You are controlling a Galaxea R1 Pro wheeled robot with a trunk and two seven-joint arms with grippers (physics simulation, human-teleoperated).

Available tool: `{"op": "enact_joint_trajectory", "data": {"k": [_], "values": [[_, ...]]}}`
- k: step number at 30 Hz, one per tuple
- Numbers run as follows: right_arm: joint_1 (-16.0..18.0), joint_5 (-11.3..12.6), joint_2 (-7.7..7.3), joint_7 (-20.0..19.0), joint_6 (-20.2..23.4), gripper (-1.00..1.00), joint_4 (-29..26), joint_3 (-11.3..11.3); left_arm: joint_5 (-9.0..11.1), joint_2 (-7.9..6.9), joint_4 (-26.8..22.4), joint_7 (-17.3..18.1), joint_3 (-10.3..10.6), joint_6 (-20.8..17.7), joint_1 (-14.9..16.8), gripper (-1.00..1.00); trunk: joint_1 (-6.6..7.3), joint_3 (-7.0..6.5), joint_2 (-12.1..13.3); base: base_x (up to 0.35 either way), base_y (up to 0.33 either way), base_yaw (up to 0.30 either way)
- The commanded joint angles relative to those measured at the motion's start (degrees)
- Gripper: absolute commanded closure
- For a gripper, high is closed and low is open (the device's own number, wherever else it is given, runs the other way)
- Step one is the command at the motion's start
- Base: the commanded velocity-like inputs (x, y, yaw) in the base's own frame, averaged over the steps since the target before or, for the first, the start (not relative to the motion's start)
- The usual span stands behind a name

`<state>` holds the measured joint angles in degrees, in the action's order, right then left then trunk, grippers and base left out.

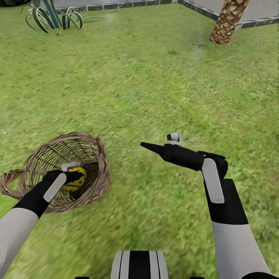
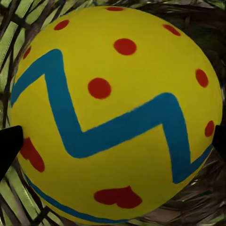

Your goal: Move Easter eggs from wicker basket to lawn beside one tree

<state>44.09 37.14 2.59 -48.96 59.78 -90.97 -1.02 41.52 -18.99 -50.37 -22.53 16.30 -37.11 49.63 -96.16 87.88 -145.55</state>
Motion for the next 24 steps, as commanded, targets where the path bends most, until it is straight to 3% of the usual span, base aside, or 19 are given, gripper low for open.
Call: {"op": "enact_joint_trajectory", "data": {"k": [1, 9, 15, 24], "values": [[0.03, -0.23, 0.0, -0.26, 0.22, -1.0, 0.0, 0.05, 0.69, -0.1, -0.08, -0.44, 0.24, -0.07, 0.03, 1.0, 0.03, -0.19, 0.0, 0.0, 0.0, 0.0], [0.03, -0.31, -0.2, 0.15, 0.22, -1.0, 0.07, 0.1, 1.24, -0.25, -0.08, 2.32, 0.03, -5.76, 0.03, 1.0, 0.24, -1.96, 0.11, 0.0, 0.0, 0.0], [0.03, -0.32, 0.15, 4.04, 0.22, -1.0, 0.09, 0.06, 1.45, -0.17, -0.08, 2.97, -0.04, -10.22, 0.03, 1.0, 0.39, -3.29, 0.19, 0.0, 0.0, 0.0], [0.03, -0.29, 0.24, 6.8, 0.22, -1.0, 0.15, 0.23, 1.46, -0.1, -0.08, 2.97, -0.04, -11.57, 0.03, 1.0, 0.62, -5.29, 0.31, 0.0, 0.0, 0.0]]}}
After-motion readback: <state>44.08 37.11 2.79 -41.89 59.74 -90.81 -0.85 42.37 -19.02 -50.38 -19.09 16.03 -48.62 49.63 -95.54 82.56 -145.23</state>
